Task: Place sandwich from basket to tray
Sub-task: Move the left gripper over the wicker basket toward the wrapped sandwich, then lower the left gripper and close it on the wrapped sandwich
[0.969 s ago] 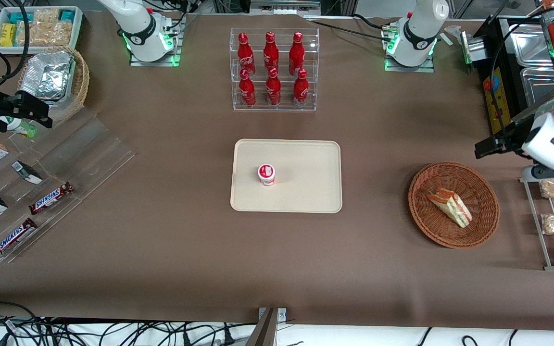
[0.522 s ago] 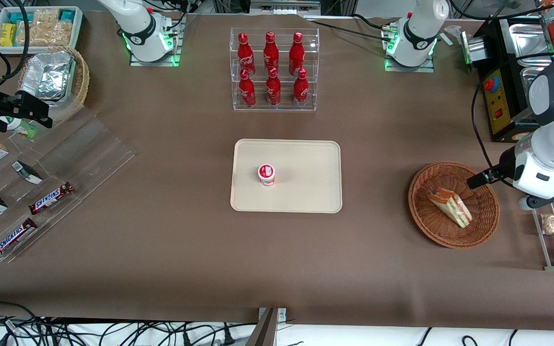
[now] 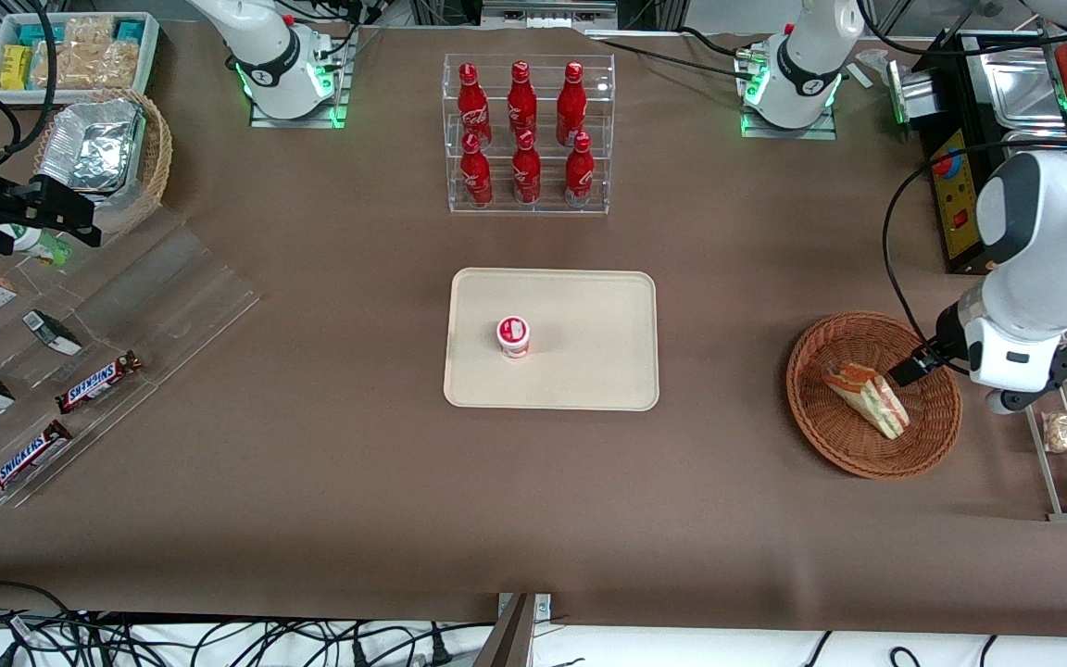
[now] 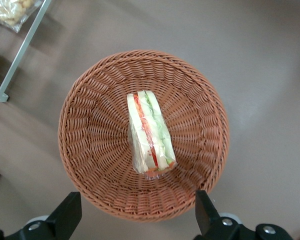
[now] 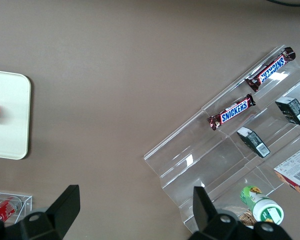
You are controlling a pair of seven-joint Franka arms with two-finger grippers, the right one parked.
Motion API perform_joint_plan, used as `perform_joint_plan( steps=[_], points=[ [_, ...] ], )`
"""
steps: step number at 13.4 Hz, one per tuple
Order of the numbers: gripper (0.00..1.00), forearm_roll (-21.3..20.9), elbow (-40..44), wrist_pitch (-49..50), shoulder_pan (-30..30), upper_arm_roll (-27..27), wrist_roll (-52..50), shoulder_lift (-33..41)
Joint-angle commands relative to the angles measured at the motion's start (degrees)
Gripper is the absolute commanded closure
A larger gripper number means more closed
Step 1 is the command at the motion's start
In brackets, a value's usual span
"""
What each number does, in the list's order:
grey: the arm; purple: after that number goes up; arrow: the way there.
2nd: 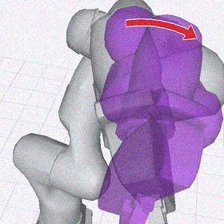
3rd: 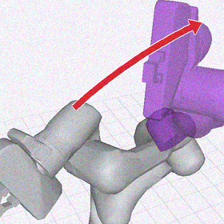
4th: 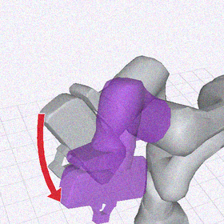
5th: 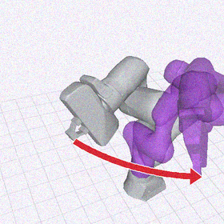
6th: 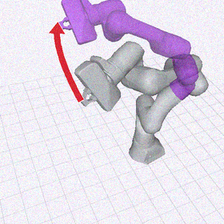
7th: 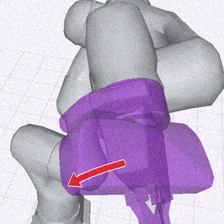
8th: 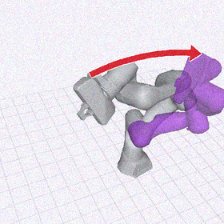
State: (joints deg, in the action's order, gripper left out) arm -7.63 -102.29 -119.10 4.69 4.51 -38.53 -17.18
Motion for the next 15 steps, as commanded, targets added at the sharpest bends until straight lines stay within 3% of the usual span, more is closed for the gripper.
perform_joint_plan(
  steps=[1,7,15],
  points=[
    [0.0,-1.86,-1.5,-3.67,0.06,0.14,-4.35,-1.8],
    [0.0,-5.11,-3.35,-11.24,-0.56,0.23,-10.78,-6.11],
    [0.0,-5.2,-3.0,-16.33,-0.29,0.23,-10.78,-11.03]
  ],
)
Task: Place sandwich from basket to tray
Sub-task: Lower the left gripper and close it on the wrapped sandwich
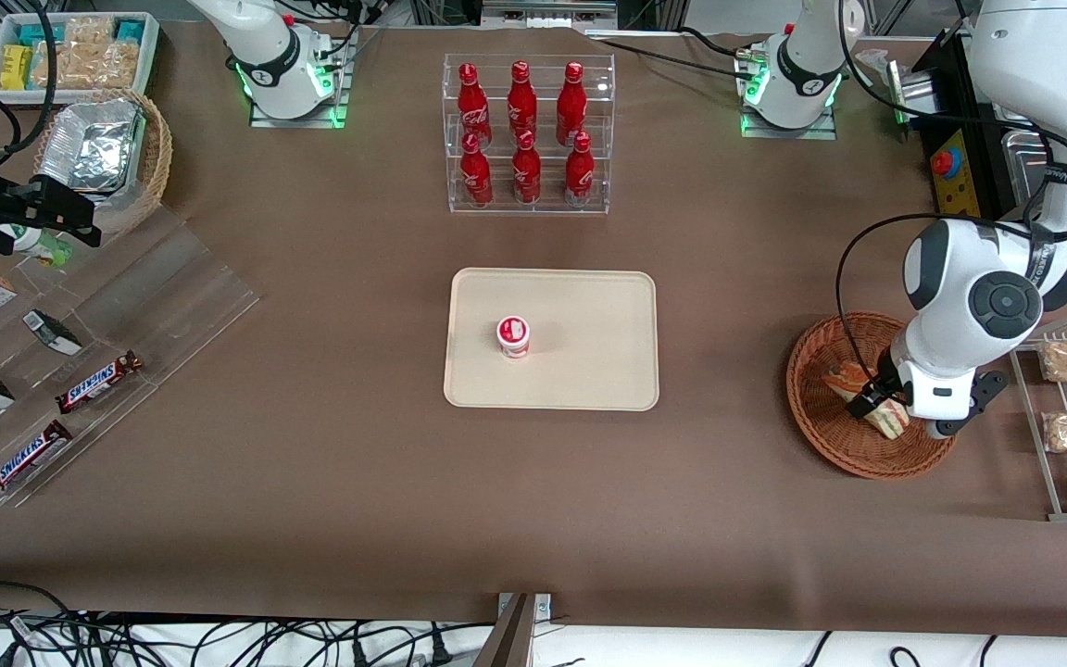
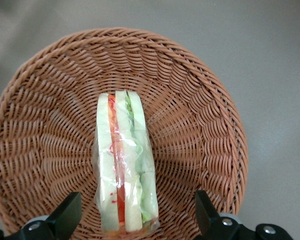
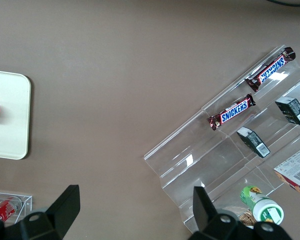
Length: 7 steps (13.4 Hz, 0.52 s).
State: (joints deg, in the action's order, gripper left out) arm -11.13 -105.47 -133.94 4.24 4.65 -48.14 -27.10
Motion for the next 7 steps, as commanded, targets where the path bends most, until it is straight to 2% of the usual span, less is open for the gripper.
perform_joint_plan(
  steps=[1,7],
  points=[
    [0.0,-1.7,0.17,-1.67,0.15,0.1,-0.91,-1.72],
    [0.0,-4.69,-0.09,-1.59,0.5,0.1,0.14,-3.66]
  ],
)
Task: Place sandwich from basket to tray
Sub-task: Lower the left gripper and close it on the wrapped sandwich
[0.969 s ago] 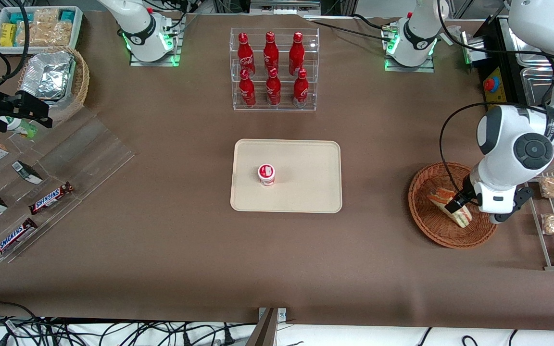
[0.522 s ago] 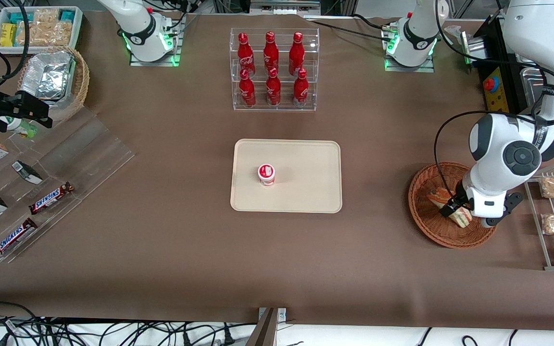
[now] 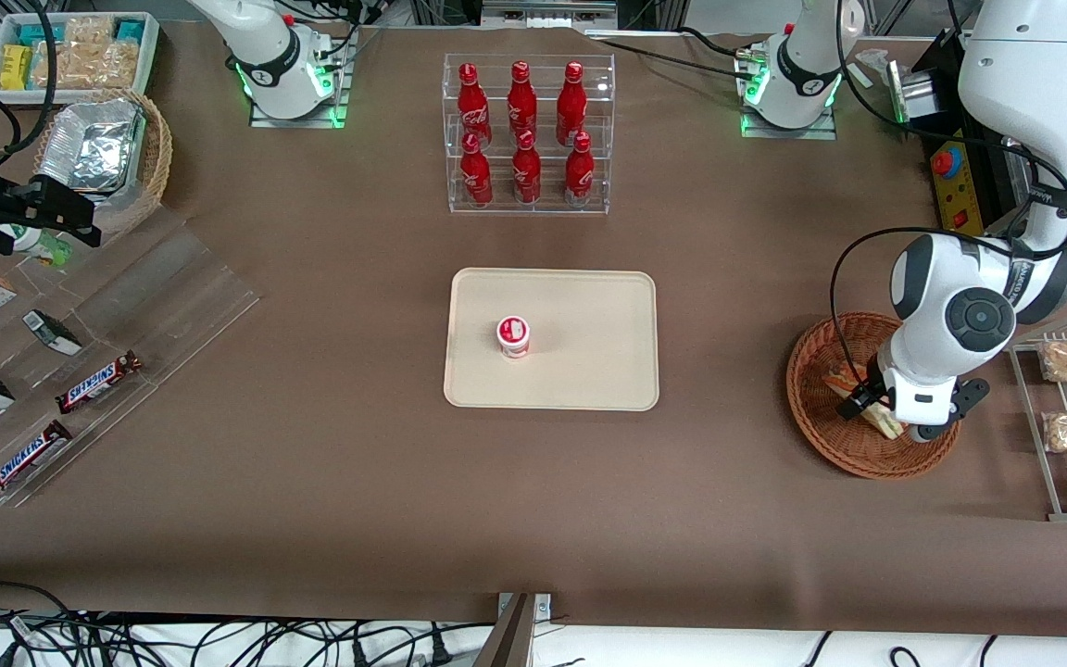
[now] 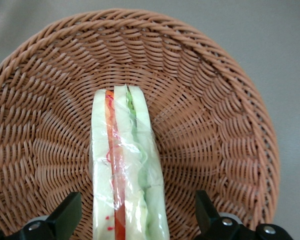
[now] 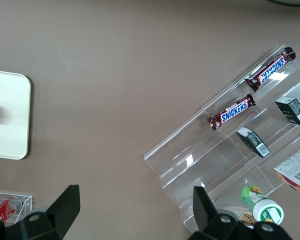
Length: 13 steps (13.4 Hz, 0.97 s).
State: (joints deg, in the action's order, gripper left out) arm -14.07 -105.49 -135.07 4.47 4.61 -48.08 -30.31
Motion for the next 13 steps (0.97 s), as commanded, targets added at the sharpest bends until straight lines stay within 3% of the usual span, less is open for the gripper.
perform_joint_plan(
  steps=[1,2,3,4,13],
  points=[
    [0.0,-1.75,-0.07,-0.11,0.28,0.14,1.22,-0.36],
    [0.29,-1.75,-0.07,0.07,0.28,0.22,1.67,-0.36],
    [0.89,-1.75,-0.07,0.33,0.37,0.22,2.11,-0.36],
    [1.0,-1.75,0.02,0.51,0.37,0.22,2.72,-0.27],
    [1.0,0.09,5.18,12.35,1.6,0.84,16.33,7.28]
  ],
)
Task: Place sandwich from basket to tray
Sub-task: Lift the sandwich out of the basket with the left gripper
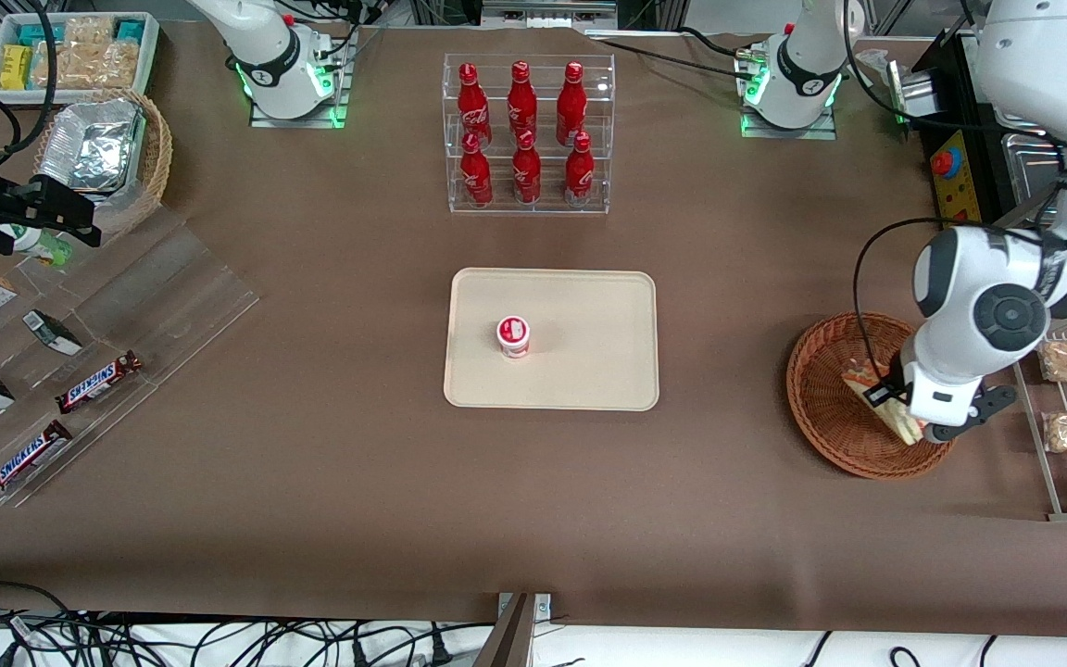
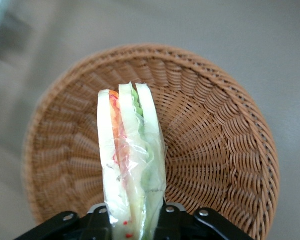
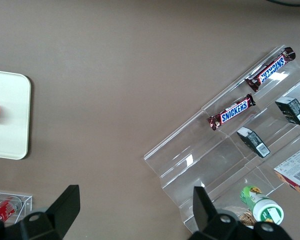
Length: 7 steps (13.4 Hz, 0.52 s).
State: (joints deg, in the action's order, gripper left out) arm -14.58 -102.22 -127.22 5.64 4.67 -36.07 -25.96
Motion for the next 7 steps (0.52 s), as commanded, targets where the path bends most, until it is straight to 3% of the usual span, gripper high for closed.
perform_joint_plan(
  steps=[1,4,7],
  points=[
    [1.0,2.69,4.89,8.1,0.34,0.87,6.77,3.19],
    [1.0,6.57,13.34,19.7,0.16,1.22,15.65,3.37],
    [1.0,9.03,14.42,22.19,0.16,3.41,22.95,5.3]
  ],
)
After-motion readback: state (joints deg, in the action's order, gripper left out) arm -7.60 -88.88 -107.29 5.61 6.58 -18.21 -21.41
